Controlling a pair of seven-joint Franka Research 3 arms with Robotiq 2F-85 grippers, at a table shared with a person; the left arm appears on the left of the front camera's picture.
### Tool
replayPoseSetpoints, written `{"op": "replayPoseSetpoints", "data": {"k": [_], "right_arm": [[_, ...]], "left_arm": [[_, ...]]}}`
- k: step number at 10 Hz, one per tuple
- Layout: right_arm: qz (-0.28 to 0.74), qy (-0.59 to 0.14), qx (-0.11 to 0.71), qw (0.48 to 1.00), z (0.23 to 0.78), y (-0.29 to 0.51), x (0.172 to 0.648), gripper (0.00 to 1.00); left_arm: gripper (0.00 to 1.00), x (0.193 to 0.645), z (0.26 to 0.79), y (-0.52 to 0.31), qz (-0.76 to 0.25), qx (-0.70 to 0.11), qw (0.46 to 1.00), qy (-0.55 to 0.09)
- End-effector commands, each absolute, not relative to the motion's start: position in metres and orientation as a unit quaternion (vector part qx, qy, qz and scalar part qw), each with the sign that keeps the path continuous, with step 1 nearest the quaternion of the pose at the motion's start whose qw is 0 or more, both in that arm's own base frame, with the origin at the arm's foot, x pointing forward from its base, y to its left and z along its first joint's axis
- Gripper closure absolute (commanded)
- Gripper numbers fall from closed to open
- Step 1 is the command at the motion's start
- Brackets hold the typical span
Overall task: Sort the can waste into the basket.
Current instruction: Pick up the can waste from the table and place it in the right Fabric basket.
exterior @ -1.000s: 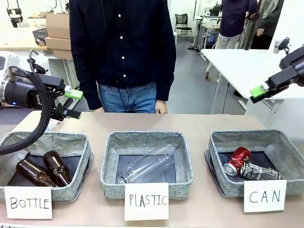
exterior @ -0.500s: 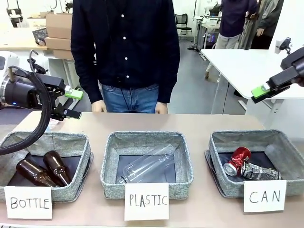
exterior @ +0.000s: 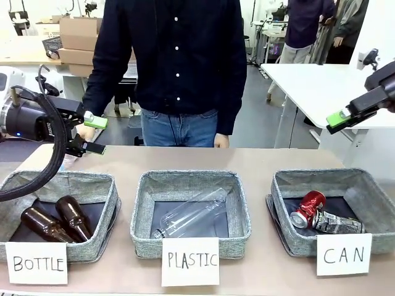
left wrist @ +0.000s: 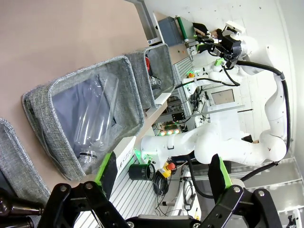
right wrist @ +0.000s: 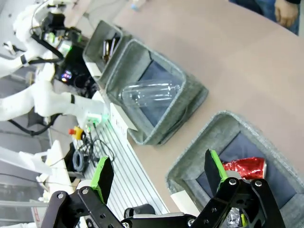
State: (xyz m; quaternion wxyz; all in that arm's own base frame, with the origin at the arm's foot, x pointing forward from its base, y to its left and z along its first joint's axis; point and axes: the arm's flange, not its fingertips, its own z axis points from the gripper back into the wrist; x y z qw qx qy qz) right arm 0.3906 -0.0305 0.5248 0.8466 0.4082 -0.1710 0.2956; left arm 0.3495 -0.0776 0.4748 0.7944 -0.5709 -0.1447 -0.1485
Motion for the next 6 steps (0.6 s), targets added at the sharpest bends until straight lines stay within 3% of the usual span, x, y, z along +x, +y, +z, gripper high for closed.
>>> {"op": "replayPoseSetpoints", "data": {"k": [1, 6], "right_arm": [[0.302, -0.176, 0.399, 0.848, 0.5210, -0.0303, 0.3878, 0.00], [0.302, -0.176, 0.399, 0.848, 0.5210, -0.0303, 0.3878, 0.00]], "left_arm": [[0.00, 0.3486, 0.4763, -0.0762, -0.151, -0.570, 0.795, -0.143], [0.00, 0.3486, 0.4763, -0.0762, -0.151, -0.570, 0.795, -0.143]]}}
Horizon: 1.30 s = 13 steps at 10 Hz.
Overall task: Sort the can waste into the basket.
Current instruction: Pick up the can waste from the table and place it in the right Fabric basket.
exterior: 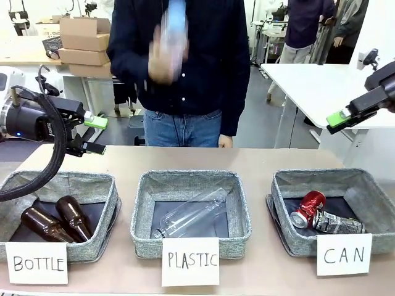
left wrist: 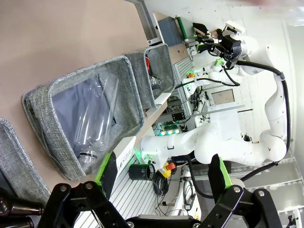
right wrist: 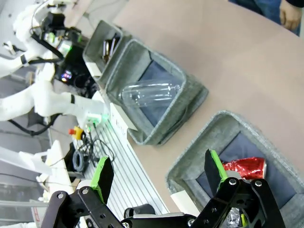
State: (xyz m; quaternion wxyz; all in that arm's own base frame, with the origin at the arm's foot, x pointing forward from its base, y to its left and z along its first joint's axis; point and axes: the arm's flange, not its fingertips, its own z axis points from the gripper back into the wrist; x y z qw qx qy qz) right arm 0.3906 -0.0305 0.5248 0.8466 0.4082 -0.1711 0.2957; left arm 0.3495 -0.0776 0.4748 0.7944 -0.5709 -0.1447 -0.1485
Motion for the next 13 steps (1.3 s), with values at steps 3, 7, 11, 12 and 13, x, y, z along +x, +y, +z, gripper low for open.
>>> {"op": "replayPoseSetpoints", "data": {"k": [3, 7, 11, 12, 13], "right_arm": [[0.302, -0.176, 0.399, 0.848, 0.5210, -0.0303, 0.3878, 0.00], [0.302, -0.176, 0.399, 0.848, 0.5210, -0.0303, 0.3878, 0.00], [0.302, -0.176, 0.399, 0.848, 0.5210, -0.0303, 0.3878, 0.00], [0.302, -0.176, 0.399, 0.848, 0.5210, -0.0303, 0.3878, 0.00], [0.302, -0.176, 0.399, 0.848, 0.5210, -0.0303, 0.3878, 0.00]], "left_arm": [[0.00, 0.3486, 0.4763, -0.0762, -0.151, -0.570, 0.795, -0.143], [0.00, 0.3486, 0.4763, -0.0762, -0.151, -0.570, 0.795, -0.143], [0.00, 0.3486, 0.4763, -0.0762, -0.151, -0.570, 0.795, -0.143], [0.00, 0.3486, 0.4763, -0.0762, -0.151, -0.570, 0.795, -0.143], [0.00, 0.3486, 0.4763, -0.0762, -0.151, -0.570, 0.795, -0.143]]}}
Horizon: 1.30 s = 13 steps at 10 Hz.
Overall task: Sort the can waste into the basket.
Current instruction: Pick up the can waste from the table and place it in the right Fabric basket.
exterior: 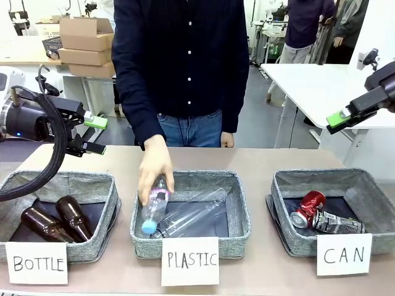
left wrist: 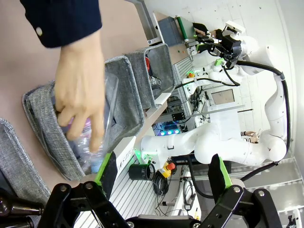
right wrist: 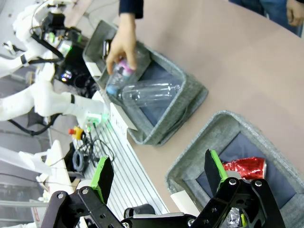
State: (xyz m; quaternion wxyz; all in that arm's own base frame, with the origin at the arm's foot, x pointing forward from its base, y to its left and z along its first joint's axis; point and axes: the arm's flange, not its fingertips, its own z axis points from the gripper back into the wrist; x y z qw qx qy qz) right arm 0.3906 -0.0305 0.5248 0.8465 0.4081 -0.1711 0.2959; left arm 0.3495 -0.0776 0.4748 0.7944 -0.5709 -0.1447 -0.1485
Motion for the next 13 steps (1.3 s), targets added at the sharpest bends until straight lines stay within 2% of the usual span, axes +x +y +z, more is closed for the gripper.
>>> {"op": "replayPoseSetpoints", "data": {"k": [1, 13], "right_arm": [[0.302, -0.176, 0.399, 0.848, 0.5210, -0.0303, 0.3878, 0.00], [0.302, -0.176, 0.399, 0.848, 0.5210, -0.0303, 0.3878, 0.00]], "left_arm": [[0.00, 0.3486, 0.4763, -0.0762, -0.151, -0.570, 0.795, -0.143], [0.00, 0.3486, 0.4763, -0.0762, -0.151, -0.570, 0.795, -0.143]]}}
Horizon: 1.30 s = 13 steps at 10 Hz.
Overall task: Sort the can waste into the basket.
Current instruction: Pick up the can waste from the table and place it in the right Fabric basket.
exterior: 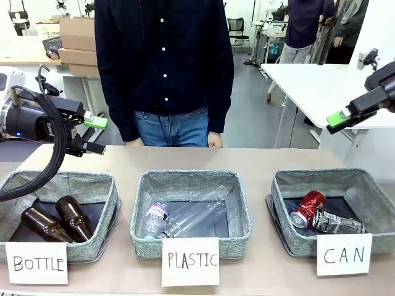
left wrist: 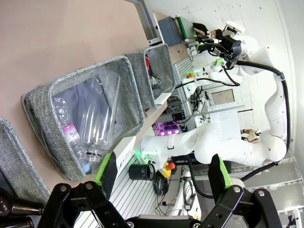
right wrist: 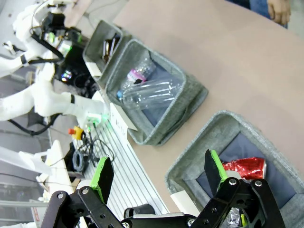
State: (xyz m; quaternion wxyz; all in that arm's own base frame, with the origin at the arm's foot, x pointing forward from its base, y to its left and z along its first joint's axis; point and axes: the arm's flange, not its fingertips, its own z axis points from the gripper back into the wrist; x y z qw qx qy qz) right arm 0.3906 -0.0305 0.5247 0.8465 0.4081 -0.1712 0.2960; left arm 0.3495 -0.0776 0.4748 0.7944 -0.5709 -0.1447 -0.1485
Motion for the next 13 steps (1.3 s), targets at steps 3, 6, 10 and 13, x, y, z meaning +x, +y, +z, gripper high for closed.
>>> {"op": "replayPoseSetpoints", "data": {"k": [3, 6, 10, 13], "right_arm": [[0.302, -0.176, 0.399, 0.848, 0.5210, -0.0303, 0.3878, 0.00], [0.302, -0.176, 0.399, 0.848, 0.5210, -0.0303, 0.3878, 0.00], [0.302, -0.176, 0.399, 0.848, 0.5210, -0.0303, 0.3878, 0.00], [0.302, -0.176, 0.399, 0.848, 0.5210, -0.0303, 0.3878, 0.00]], "left_arm": [[0.00, 0.3486, 0.4763, -0.0762, -0.151, -0.570, 0.795, -0.143], [0.00, 0.3486, 0.4763, -0.0762, -0.151, -0.570, 0.795, -0.143], [0.00, 0.3486, 0.4763, -0.0762, -0.151, -0.570, 0.795, -0.143], [0.00, 0.3486, 0.4763, -0.0762, -0.151, -0.570, 0.795, -0.143]]}}
